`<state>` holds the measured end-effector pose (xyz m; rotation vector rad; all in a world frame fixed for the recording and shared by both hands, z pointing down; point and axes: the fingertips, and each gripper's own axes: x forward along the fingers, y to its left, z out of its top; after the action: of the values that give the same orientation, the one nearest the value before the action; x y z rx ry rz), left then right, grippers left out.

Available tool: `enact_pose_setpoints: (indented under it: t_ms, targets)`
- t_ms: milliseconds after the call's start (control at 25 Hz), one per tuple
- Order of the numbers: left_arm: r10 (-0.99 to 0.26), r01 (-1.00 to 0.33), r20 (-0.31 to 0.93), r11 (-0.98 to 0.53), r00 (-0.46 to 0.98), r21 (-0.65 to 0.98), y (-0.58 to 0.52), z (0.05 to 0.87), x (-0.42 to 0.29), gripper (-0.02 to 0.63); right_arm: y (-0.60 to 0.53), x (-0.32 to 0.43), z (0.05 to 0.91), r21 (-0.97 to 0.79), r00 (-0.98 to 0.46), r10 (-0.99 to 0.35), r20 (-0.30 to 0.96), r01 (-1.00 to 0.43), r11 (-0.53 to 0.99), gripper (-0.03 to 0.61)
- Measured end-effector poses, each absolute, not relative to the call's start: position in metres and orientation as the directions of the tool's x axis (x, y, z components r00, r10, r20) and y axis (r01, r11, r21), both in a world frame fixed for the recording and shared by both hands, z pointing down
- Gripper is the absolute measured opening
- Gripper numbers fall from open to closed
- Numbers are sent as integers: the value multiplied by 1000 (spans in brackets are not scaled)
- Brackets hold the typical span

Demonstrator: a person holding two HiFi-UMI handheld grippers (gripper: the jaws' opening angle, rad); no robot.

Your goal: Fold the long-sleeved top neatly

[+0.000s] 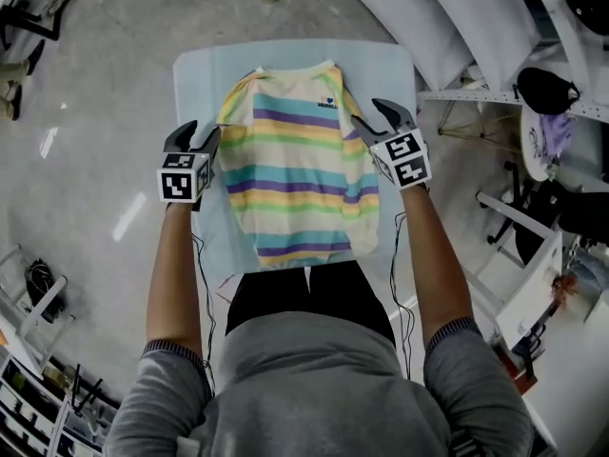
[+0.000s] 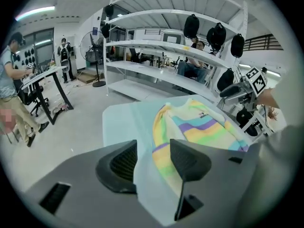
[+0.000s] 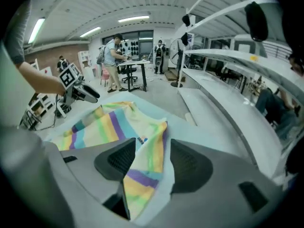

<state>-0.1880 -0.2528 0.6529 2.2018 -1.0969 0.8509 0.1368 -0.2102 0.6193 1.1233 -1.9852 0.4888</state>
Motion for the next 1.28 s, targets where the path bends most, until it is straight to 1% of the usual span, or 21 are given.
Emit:
enact_pose_setpoints:
  t_ms: [160, 280, 400, 600, 640, 680, 720, 760, 800, 920, 1120, 1280]
  targets:
    - [-486, -844, 740, -497, 464, 203, -225, 649, -193, 241, -170, 144, 619, -81, -295, -559, 775, -924, 375, 244]
    - [-482, -857, 748, -465, 456, 223, -210, 656, -191, 241, -150, 146, 624, -135, -266, -584, 766, -956, 259, 244]
    - [-482, -870, 755, -435, 444, 234, -202, 671, -186, 241, -142, 141, 638, -168, -256, -598, 759, -965, 200, 244]
    - [-512, -891, 758, -406, 405, 203, -207, 691, -176, 238, -148, 133, 677, -146, -243, -584, 775, -967, 208, 245]
    - [-518, -893, 756, -406, 400, 194, -209, 693, -173, 217, -150, 133, 685, -144, -244, -575, 781, -966, 215, 242]
    - [-525, -894, 755, -409, 394, 182, -211, 694, -170, 160, -152, 135, 691, -140, -247, -566, 787, -964, 225, 216]
    - [-531, -896, 756, -411, 383, 165, -212, 695, -168, 80, -153, 138, 696, -135, -249, -558, 791, -962, 237, 140]
    - [-538, -899, 758, -413, 370, 145, -212, 695, -167, 44, -153, 141, 699, -132, -252, -555, 793, -960, 247, 64]
    - [-545, -901, 758, -414, 358, 128, -212, 695, -169, 32, -154, 144, 699, -131, -256, -554, 792, -958, 256, 35]
    - [-581, -911, 740, -401, 338, 101, -214, 681, -183, 21, -158, 160, 691, -126, -262, -568, 780, -955, 268, 29]
    - [-621, -914, 717, -402, 315, 54, -224, 656, -204, 21, -173, 216, 670, -67, -228, -600, 767, -958, 278, 29]
    - [-636, -906, 710, -423, 301, 5, -234, 642, -214, 21, -191, 247, 670, -10, -228, -583, 780, -936, 352, 34]
